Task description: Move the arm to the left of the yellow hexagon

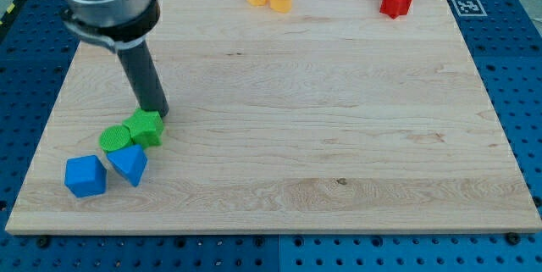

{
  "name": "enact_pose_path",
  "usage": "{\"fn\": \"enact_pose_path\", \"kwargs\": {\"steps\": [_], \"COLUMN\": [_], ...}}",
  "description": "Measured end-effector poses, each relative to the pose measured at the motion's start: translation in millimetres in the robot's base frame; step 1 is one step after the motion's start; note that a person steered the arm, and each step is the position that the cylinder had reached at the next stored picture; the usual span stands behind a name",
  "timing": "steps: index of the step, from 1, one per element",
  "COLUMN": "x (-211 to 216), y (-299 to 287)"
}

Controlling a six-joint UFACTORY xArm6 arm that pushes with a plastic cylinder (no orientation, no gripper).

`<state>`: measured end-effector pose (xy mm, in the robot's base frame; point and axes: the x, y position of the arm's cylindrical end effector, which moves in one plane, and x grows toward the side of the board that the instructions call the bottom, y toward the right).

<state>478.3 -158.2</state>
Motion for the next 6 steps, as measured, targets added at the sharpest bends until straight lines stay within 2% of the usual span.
{"fn": "enact_pose_path", "kwargs": {"steps": [1, 4, 5, 6], "x": [-45, -216, -262, -281], "y": [1, 33, 52, 71]}}
